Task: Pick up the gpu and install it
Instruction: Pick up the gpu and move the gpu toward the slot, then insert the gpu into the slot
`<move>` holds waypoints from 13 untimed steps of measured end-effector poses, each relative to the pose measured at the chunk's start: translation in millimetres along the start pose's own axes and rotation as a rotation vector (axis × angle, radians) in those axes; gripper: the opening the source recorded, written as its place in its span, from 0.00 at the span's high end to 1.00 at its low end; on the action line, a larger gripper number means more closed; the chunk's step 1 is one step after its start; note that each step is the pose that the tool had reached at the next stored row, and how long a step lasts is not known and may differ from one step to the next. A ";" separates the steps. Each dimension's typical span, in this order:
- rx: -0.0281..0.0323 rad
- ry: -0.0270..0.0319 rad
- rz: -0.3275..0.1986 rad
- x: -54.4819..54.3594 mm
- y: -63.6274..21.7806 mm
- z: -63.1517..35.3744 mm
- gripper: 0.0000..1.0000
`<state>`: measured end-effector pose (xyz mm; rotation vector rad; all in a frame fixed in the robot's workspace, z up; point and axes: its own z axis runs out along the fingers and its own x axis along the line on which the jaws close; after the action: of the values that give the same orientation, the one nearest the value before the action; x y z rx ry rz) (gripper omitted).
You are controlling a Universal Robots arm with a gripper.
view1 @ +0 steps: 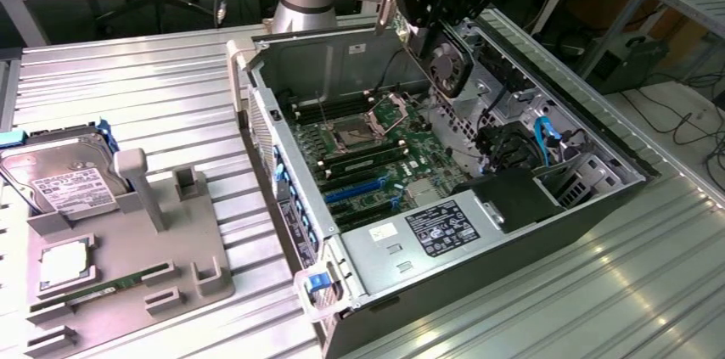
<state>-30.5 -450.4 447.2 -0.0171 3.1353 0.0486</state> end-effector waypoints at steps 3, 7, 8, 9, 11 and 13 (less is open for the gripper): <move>0.0000 0.0001 0.000 0.0 0.1 0.0 0.72; -0.0001 0.0000 0.000 0.0 0.1 0.1 0.72; -0.0001 0.0000 0.000 0.0 0.1 0.1 0.72; -0.0001 0.0000 0.000 0.0 0.1 0.1 0.72; -0.0001 0.0000 0.000 0.0 0.1 0.1 0.72; -0.0001 0.0001 0.000 0.0 0.1 0.1 0.72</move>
<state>-30.5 -450.3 447.2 -0.0170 3.1353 0.0488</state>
